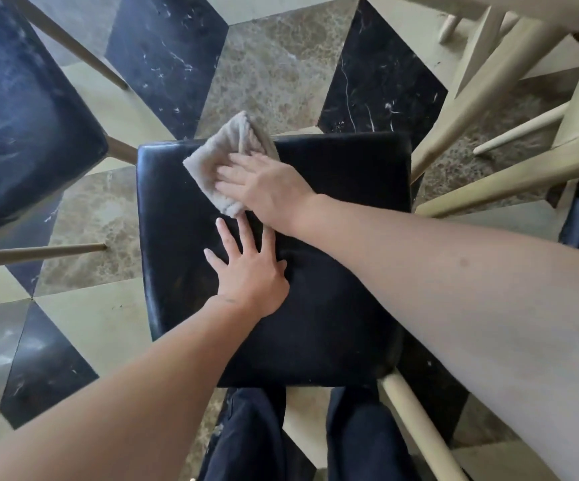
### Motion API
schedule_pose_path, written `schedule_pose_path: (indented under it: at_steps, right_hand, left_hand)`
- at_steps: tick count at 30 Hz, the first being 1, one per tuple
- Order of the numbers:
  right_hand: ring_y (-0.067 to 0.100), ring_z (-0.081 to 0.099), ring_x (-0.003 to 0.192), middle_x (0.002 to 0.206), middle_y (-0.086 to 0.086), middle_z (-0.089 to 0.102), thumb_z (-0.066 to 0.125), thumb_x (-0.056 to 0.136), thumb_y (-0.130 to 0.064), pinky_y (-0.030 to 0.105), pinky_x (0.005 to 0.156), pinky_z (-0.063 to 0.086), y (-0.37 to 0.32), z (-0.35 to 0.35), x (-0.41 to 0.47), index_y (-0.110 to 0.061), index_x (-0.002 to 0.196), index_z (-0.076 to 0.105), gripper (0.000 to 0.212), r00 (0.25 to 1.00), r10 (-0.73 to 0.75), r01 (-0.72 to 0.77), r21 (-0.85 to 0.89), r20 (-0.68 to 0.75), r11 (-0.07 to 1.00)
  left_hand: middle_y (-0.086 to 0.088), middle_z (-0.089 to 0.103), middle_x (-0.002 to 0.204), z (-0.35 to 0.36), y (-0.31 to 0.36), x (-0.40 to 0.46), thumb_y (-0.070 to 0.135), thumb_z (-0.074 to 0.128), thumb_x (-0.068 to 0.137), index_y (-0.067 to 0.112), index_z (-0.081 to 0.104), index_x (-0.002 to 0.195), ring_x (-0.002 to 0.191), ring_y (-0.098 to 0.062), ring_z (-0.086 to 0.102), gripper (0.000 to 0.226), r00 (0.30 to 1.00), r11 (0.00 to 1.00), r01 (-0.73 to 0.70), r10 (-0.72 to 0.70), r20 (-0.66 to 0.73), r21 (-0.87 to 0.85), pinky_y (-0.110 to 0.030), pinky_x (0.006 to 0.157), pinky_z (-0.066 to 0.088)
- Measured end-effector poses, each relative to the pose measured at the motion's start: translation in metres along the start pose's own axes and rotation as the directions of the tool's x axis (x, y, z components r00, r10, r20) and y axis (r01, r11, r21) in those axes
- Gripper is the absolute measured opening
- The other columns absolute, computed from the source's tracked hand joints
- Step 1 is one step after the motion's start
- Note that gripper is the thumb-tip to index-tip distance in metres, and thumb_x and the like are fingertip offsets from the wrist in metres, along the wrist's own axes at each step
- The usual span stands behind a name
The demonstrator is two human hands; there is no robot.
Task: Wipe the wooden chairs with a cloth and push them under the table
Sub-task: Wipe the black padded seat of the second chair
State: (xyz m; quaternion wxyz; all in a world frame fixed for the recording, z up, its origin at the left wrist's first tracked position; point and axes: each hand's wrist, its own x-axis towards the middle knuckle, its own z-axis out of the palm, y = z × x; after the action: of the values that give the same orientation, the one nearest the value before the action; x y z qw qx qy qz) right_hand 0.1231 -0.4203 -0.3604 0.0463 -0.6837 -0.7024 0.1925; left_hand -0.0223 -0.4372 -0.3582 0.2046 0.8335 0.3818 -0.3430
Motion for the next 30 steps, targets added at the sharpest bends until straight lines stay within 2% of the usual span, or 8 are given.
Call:
schedule_pose_path:
  at_steps: [6, 9, 14, 18, 21, 23, 27, 30]
  right_hand:
    - [0.032, 0.037, 0.145, 0.152, 0.01, 0.047, 0.043, 0.103, -0.011, 0.047, 0.122, 0.026, 0.061, 0.002, -0.068, -0.011, 0.145, 0.051, 0.043, 0.986, 0.134, -0.138, -0.042, -0.097, 0.99]
    - [0.035, 0.04, 0.142, 0.15, 0.012, 0.05, 0.035, 0.096, -0.006, 0.05, 0.12, 0.029, 0.086, 0.0, -0.117, -0.008, 0.143, 0.052, 0.05, 0.955, 0.275, -0.28, -0.033, -0.114, 0.959]
    - [0.029, 0.04, 0.143, 0.15, 0.007, 0.051, 0.048, 0.081, 0.018, 0.047, 0.118, 0.033, 0.052, 0.012, -0.179, -0.011, 0.143, 0.053, 0.069, 0.888, 0.438, -0.426, 0.109, -0.142, 0.898]
    - [0.033, 0.046, 0.138, 0.144, 0.01, 0.056, 0.035, 0.087, 0.007, 0.054, 0.112, 0.04, -0.013, 0.04, -0.2, -0.008, 0.135, 0.061, 0.057, 0.971, 0.206, -0.175, 0.224, -0.125, 0.959]
    - [0.031, 0.048, 0.138, 0.141, 0.007, 0.059, 0.056, 0.092, 0.0, 0.05, 0.112, 0.042, -0.049, 0.062, -0.184, -0.011, 0.131, 0.065, 0.042, 0.978, -0.198, 0.206, 0.19, -0.061, 0.96]
    - [0.034, 0.045, 0.14, 0.142, 0.01, 0.058, 0.059, 0.093, -0.004, 0.053, 0.112, 0.04, -0.073, 0.073, -0.169, -0.009, 0.131, 0.064, 0.039, 0.909, -0.417, 0.4, 0.259, 0.012, 0.879]
    - [0.044, 0.046, 0.136, 0.133, 0.018, 0.063, 0.042, 0.102, -0.017, 0.066, 0.114, 0.029, -0.102, 0.079, -0.158, -0.006, 0.123, 0.069, 0.036, 0.843, -0.537, 0.529, 0.217, -0.026, 0.82]
    - [0.03, 0.054, 0.129, 0.123, 0.004, 0.071, 0.045, 0.101, -0.018, 0.048, 0.118, 0.027, -0.102, 0.084, -0.196, -0.014, 0.113, 0.074, 0.031, 0.636, -0.734, 0.692, 0.246, 0.237, 0.679]
  left_hand:
    - [-0.016, -0.038, 0.162, 0.002, -0.001, 0.002, 0.048, 0.029, 0.107, 0.027, -0.026, 0.157, 0.148, -0.049, -0.032, 0.078, 0.999, 1.0, -0.028, 0.028, -0.027, 0.011, -0.075, 0.116, 0.005]
    - [-0.016, -0.037, 0.163, 0.001, -0.003, 0.001, 0.05, 0.028, 0.107, 0.028, -0.025, 0.158, 0.148, -0.049, -0.03, 0.077, 0.999, 0.999, -0.034, 0.034, -0.019, 0.007, -0.074, 0.117, 0.006]
    - [-0.009, -0.032, 0.166, -0.009, -0.014, -0.003, 0.039, 0.036, 0.106, 0.035, -0.019, 0.159, 0.152, -0.044, -0.026, 0.077, 0.998, 0.998, -0.062, 0.061, 0.016, 0.005, -0.069, 0.12, 0.01]
    - [-0.002, -0.027, 0.169, -0.021, -0.024, -0.005, 0.009, 0.042, 0.091, 0.042, -0.011, 0.16, 0.154, -0.039, -0.024, 0.093, 0.995, 0.996, -0.078, 0.08, 0.059, -0.046, -0.065, 0.122, 0.013]
    - [0.0, -0.024, 0.17, -0.023, -0.025, -0.005, 0.002, 0.042, 0.088, 0.044, -0.006, 0.16, 0.155, -0.037, -0.023, 0.097, 0.996, 0.996, -0.066, 0.07, 0.056, -0.066, -0.065, 0.122, 0.014]
    - [0.0, -0.022, 0.17, -0.021, -0.024, -0.005, 0.001, 0.042, 0.087, 0.045, -0.005, 0.16, 0.155, -0.037, -0.022, 0.097, 0.997, 0.996, -0.063, 0.066, 0.049, -0.069, -0.065, 0.122, 0.014]
    - [0.0, -0.021, 0.171, -0.017, -0.027, -0.003, 0.0, 0.043, 0.085, 0.045, -0.002, 0.161, 0.155, -0.037, -0.021, 0.099, 0.997, 0.993, -0.069, 0.07, 0.014, -0.092, -0.067, 0.121, 0.015]
    - [0.0, -0.022, 0.17, -0.012, -0.029, -0.005, 0.002, 0.045, 0.085, 0.043, -0.004, 0.161, 0.154, -0.037, -0.023, 0.099, 0.997, 0.993, -0.08, 0.08, -0.003, -0.081, -0.067, 0.121, 0.013]
